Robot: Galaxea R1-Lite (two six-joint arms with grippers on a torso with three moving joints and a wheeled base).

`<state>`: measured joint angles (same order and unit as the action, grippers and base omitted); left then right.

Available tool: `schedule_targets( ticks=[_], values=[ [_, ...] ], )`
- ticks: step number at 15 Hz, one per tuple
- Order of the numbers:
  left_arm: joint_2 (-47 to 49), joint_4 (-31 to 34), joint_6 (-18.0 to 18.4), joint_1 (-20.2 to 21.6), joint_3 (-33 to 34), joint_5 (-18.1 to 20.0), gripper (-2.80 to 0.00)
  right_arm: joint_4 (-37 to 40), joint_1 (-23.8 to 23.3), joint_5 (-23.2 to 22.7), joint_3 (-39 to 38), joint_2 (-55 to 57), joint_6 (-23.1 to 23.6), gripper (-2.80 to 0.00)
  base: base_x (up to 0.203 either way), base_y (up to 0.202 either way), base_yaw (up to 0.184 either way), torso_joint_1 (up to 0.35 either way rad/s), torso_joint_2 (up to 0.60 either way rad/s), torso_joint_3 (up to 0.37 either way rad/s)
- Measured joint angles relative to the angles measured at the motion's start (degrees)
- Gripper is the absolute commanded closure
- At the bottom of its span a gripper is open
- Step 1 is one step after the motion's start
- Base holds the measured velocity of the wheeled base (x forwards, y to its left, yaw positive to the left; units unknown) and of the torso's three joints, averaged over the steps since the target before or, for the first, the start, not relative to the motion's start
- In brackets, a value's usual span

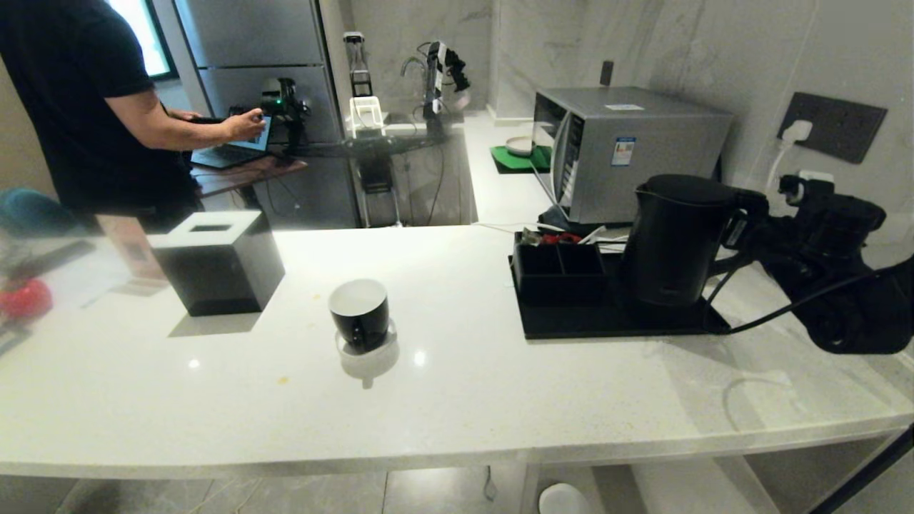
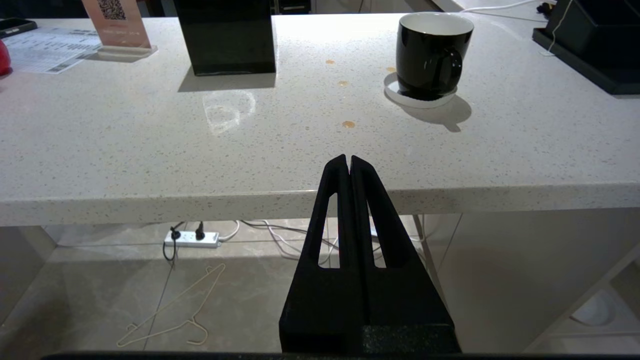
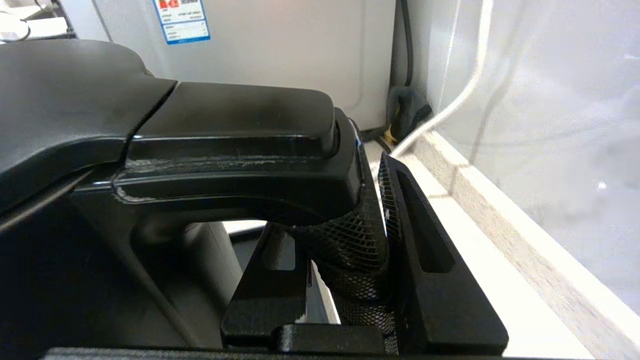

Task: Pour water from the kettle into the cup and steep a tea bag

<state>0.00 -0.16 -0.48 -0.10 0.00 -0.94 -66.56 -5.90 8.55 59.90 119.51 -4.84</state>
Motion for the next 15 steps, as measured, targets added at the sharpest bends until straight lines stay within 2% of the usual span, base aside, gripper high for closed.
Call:
schedule_targets(
  ticks=[2, 7, 15],
  values=[
    [0.00, 0.02, -0.01, 0.00, 0.00, 0.01, 0.00, -0.61, 0.00, -0.05, -3.20, -2.70, -0.37, 0.00, 0.000, 0.000, 0.000, 0.000, 0.00, 0.000],
    [0.00, 0.02, 0.02, 0.00, 0.00, 0.01, 0.00, -8.27, 1.59, -0.53, -11.63, -7.87, -1.08, 0.00, 0.000, 0.000, 0.000, 0.000, 0.00, 0.000],
    [0.00, 0.01, 0.02, 0.00, 0.00, 0.01, 0.00, -8.30, 2.44, -1.08, -15.78, -11.21, -1.19, 0.00, 0.000, 0.000, 0.000, 0.000, 0.00, 0.000]
  ],
)
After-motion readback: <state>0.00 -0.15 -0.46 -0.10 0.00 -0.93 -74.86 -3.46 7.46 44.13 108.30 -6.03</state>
